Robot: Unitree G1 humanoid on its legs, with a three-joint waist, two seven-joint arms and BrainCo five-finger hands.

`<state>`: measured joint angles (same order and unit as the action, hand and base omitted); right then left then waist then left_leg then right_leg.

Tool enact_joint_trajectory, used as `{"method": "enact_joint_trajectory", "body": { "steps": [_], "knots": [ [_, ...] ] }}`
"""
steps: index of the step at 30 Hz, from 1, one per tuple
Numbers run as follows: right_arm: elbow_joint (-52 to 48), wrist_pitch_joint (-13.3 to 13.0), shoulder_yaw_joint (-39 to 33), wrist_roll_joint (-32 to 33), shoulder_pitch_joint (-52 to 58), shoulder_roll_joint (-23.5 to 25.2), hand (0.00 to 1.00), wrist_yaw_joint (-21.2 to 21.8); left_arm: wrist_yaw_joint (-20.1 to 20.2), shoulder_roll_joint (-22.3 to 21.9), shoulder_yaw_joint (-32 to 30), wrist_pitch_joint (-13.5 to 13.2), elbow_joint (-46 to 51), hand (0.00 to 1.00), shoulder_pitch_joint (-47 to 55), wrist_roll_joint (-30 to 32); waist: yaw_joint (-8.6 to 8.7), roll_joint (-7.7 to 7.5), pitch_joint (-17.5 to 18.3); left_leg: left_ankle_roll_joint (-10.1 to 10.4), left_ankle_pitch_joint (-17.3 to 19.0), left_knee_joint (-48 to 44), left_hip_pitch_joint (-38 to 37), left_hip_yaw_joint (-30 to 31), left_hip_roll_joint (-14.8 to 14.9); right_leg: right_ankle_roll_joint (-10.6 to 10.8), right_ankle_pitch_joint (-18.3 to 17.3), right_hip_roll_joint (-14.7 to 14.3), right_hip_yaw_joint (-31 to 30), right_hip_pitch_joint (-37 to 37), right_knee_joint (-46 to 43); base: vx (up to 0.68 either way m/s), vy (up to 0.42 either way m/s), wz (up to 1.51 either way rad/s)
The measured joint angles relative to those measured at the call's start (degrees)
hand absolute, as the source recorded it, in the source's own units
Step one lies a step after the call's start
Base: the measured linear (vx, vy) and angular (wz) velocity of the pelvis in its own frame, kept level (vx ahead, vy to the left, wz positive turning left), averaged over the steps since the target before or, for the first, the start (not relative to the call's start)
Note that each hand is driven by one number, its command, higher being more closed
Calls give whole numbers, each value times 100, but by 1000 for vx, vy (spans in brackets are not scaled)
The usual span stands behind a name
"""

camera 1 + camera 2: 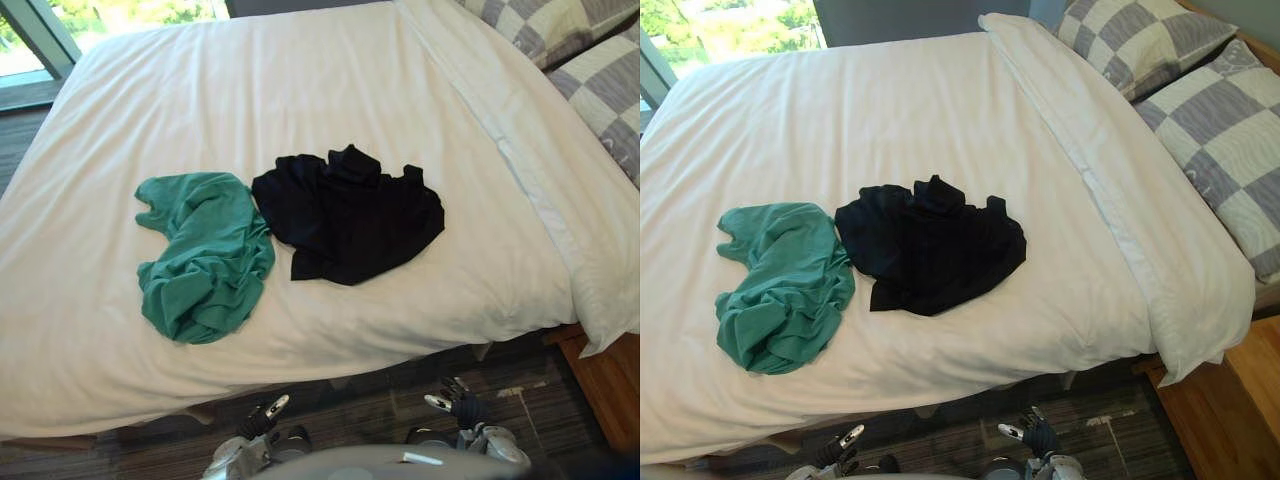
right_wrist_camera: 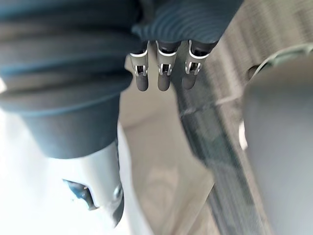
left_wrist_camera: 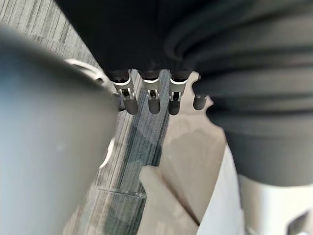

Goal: Tidy the bed and pick cloth on bed and put in laundry

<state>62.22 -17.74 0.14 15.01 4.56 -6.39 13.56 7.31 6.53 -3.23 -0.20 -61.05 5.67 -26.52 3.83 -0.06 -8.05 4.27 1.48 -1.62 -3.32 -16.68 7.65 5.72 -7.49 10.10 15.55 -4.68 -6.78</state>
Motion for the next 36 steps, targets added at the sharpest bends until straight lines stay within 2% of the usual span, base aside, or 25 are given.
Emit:
{"method": "enact_joint_trajectory", "body": {
  "steps": [2, 6, 11, 14, 16, 17, 21, 23, 24, 25, 26, 27, 29, 32, 34, 36],
  "knots": [
    [-4, -90, 192, 156, 0, 24, 0, 137, -135, -14, 36, 1, -14, 0, -2, -264, 3, 1, 7, -75, -161, 136, -17, -3, -9, -34, -27, -15, 15, -5, 0, -19, -53, 18],
    [-61, -198, 356, 177, 18, 72, 0, 263, -168, -71, 34, 9, -96, 0, 4, -657, 5, 8, 13, -76, -340, 310, -146, -4, -1, -56, -60, -52, 12, -96, 0, -51, -45, 8],
    [-66, -158, 478, 169, 30, 75, 0, 174, -482, -74, 25, 104, -100, 0, 40, -1116, -2, -13, 72, 49, -550, 723, -259, 48, -3, -21, -264, -107, 13, -106, -48, -97, -18, 18],
    [-63, -48, 470, 170, 30, 76, 0, 48, -797, -86, -61, 102, -101, 0, 103, -1427, -15, -45, 97, 88, -628, 757, -240, 247, -13, 13, -432, -74, 165, -116, -179, -150, -5, 38],
    [-45, 93, 367, 180, 48, 84, 0, -40, -1230, -119, -252, 61, -102, 0, 189, -1903, -17, -84, 122, 69, -682, 761, -151, 443, -48, 71, -489, -62, 281, -190, -182, -123, 3, 50],
    [-43, 128, 287, 180, 58, 84, 0, -38, -1320, -110, -288, 29, -102, 0, 214, -2016, -17, -26, 156, 68, -689, 762, -133, 485, -66, 70, -494, -63, 286, -191, -180, -98, 16, 47],
    [-97, 306, -445, 176, 249, 67, 0, -24, -1890, -185, -872, -203, -37, 0, 338, -2295, -57, -20, 179, 30, -631, 765, 50, 602, -192, 74, -496, -37, 283, -250, -51, -17, 41, 38],
    [-246, 495, -761, 162, 505, 41, 0, -24, -2124, 0, -1403, -297, 537, 0, 366, -2360, -150, 6, 157, 2, -604, 763, 33, 355, -222, 116, -495, 16, 374, -413, 96, 94, 46, 46],
    [-348, 599, -912, 156, 710, 66, 0, -24, -2144, 272, -1828, -339, 1237, 0, 351, -2331, -202, -27, 173, -1, -588, 762, 31, 228, -259, 146, -517, 60, 413, -477, 136, 125, 27, 33],
    [-389, 629, -951, 156, 767, 78, 0, -25, -2133, 440, -1989, -359, 1474, 0, 328, -2323, -228, -36, 179, -1, -565, 762, 32, 203, -277, 153, -521, 81, 413, -484, 159, 213, 39, 10],
    [-511, 645, -1055, 157, 912, 122, 0, -27, -2097, 920, -2419, -399, 1890, 0, 166, -2219, -300, -42, 189, 2, -511, 758, 35, 151, -318, 94, -476, 116, 401, -494, 212, 138, 25, -10],
    [-522, 644, -1066, 157, 922, 130, 0, -29, -2092, 991, -2471, -412, 1941, 0, 141, -2206, -311, -42, 195, 2, -525, 758, 39, 154, -325, 97, -463, 120, 400, -507, 206, 217, 17, -3],
    [-540, 616, -1093, 168, 1025, 153, 0, -42, -1863, 1651, -2945, -584, 2376, 0, -187, -2116, -322, -73, 258, -9, -545, 733, 10, 193, -432, 125, -391, 202, 399, -590, 241, 225, 6, 20],
    [-621, 594, -1092, 171, 1053, 201, 0, -92, -1591, 2052, -3171, -655, 2740, 0, -443, -2097, -336, 12, 298, -16, -546, 720, -39, 124, -443, -55, -269, 189, 310, -654, 238, 240, 25, 16],
    [-671, 545, -1093, 166, 1078, 270, 0, -135, -1561, 2213, -3301, -726, 3051, 0, -514, -1878, -352, 7, 315, -16, -546, 720, -188, 28, -406, -79, -168, 158, 235, -787, 217, 187, -20, 3],
    [-800, 470, -1093, 168, 1149, 356, 0, -153, -1518, 2397, -3381, -837, 3565, 0, -513, -1386, -435, 23, 381, -15, -545, 718, -330, -169, -236, -185, -14, 5, 150, -772, 60, 134, -59, -9]
  ]
}}
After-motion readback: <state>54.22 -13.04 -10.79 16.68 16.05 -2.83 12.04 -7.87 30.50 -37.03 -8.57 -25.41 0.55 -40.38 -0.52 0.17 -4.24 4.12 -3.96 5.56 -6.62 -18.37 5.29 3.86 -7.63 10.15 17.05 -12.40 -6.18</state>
